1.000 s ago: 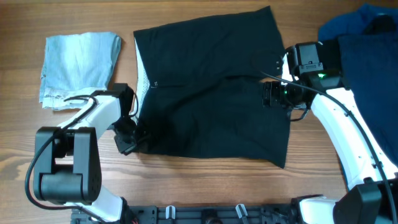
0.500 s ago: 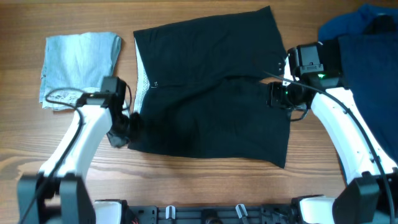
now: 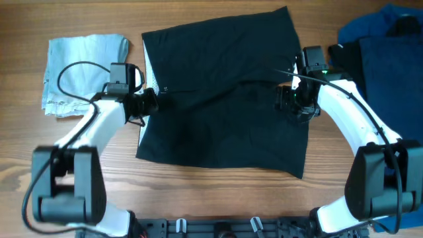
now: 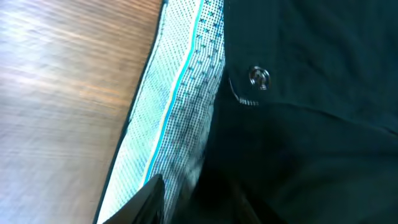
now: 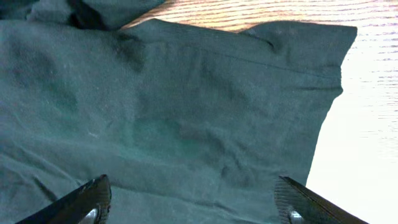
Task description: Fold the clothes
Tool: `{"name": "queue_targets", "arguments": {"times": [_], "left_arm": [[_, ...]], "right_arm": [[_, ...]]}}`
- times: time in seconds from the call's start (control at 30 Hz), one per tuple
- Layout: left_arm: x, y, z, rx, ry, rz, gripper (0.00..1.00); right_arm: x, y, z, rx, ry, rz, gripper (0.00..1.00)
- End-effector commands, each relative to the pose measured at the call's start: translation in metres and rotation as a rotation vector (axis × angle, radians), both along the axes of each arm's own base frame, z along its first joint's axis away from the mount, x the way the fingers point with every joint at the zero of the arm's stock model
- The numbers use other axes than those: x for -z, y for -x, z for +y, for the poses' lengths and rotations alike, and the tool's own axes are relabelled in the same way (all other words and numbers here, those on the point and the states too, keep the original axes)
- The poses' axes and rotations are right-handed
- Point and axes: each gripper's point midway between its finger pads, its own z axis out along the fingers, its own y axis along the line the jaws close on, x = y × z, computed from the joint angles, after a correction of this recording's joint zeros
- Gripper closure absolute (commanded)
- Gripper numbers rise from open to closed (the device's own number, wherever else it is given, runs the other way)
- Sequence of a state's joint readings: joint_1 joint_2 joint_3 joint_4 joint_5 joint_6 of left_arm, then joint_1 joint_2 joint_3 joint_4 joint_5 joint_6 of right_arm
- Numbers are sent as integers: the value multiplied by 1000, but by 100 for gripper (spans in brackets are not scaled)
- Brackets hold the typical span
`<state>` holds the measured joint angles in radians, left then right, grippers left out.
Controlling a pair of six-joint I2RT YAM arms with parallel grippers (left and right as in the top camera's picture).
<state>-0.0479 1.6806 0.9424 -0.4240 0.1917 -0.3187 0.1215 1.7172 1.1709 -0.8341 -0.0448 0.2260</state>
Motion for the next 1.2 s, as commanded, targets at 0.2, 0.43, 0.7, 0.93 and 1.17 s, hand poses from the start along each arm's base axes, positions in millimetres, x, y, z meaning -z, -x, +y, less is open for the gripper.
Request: {"name": "queue_targets", "arguments": {"times": [0.2, 0.43, 0.7, 0.93, 1.17], "left_arm": [[11, -12, -11, 49, 70, -11, 96], [-7, -3, 46, -107, -38, 3, 96], [10, 18, 46, -107, -42, 77, 82], [6, 15, 47, -113, -46, 47, 91], [-63, -46, 26, -77, 102, -208, 92]], "right_arm": [[6, 8, -2, -14, 11, 36, 14], [6, 7, -6, -11, 30, 33, 13], [5, 2, -5, -9, 27, 10, 10], [-1, -22, 3, -37, -65, -82, 61], [-2, -28, 14, -67, -127, -109, 89]]}}
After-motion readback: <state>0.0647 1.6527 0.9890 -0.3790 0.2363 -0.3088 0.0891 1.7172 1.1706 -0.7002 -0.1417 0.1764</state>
